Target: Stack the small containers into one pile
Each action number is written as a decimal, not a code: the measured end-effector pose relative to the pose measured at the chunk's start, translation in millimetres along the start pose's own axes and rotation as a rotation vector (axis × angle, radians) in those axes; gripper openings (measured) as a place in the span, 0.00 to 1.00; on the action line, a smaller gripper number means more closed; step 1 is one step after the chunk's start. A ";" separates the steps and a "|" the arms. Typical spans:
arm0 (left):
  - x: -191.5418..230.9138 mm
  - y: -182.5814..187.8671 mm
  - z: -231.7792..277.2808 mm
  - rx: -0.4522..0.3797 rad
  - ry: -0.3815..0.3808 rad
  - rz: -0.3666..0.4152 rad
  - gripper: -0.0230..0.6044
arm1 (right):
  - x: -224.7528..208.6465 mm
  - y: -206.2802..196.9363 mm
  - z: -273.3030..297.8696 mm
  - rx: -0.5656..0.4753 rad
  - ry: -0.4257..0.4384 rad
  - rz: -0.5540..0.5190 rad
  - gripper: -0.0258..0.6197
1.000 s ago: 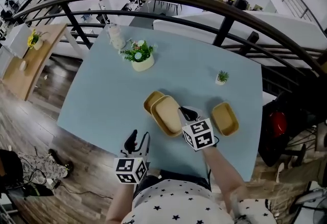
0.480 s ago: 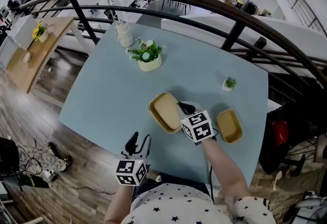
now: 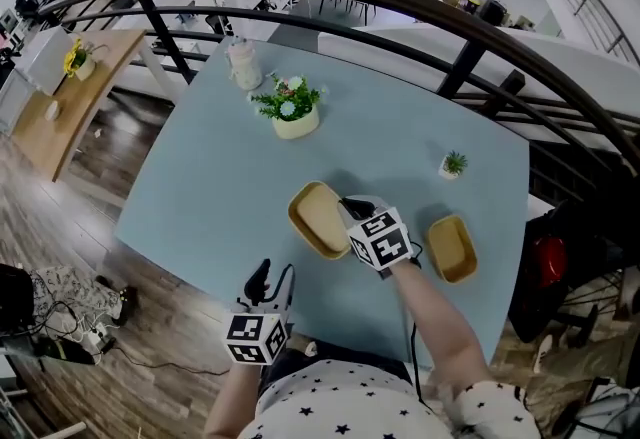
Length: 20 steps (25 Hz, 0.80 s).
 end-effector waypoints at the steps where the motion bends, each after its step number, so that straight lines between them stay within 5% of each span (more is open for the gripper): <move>1: -0.1 0.0 0.0 0.000 0.001 -0.001 0.32 | 0.3 -0.5 1.5 0.005 0.003 -0.002 0.08; 20: -3.8 -6.9 5.0 0.028 -0.004 -0.008 0.32 | -10.6 -15.5 28.0 0.086 -0.026 -0.026 0.08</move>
Point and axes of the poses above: the fingertips, and each gripper's own axes: z forward along the fingers, x to its left, y out of its top, the point moved 3 cm from there along -z, backward along the fingers, and after that the axes turned 6 degrees about x, right-handed, at the moved point
